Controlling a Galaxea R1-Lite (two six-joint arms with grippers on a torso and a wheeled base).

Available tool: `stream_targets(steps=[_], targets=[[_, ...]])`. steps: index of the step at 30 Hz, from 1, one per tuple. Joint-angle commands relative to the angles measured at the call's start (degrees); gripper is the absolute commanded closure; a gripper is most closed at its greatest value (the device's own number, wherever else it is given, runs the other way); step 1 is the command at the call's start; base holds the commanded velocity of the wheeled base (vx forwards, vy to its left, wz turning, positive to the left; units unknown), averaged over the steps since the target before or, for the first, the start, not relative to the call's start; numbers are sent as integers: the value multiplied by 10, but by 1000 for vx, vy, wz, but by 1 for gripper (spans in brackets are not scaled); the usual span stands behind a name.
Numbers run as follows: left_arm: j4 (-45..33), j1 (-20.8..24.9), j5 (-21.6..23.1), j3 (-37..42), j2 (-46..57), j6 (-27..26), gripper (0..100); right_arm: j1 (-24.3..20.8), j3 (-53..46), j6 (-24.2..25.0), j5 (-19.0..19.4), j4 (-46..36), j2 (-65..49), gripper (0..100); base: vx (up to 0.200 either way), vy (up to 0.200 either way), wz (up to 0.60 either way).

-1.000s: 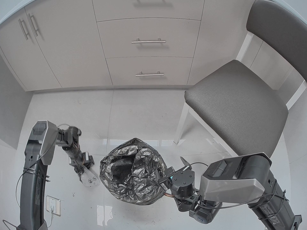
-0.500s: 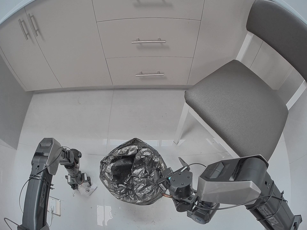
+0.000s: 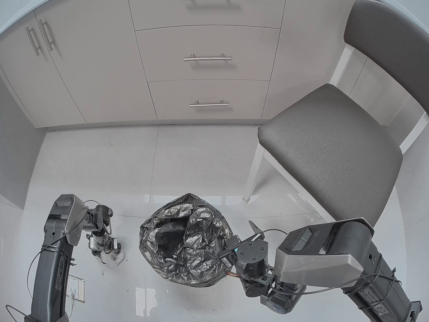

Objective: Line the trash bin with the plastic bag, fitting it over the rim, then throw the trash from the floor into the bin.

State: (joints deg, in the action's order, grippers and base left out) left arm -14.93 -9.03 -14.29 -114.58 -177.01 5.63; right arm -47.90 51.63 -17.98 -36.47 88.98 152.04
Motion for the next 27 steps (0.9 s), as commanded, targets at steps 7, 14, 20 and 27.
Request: stream_targets(steps=[7,14,20,27], targets=[[1,3,1,0,-6,-8,0,0,0,1,-1,10,-3,0,0,0,0],[2,-5,4,0,-6,-21,0,1,0,1,-1,10,-3,0,0,0,0],[4,-9,10,0,-6,-22,0,3,0,1,-1,10,-3,0,0,0,0],[0,-12,38,0,-6,-17,100,4,0,1,-1,10,-4,0,0,0,0]])
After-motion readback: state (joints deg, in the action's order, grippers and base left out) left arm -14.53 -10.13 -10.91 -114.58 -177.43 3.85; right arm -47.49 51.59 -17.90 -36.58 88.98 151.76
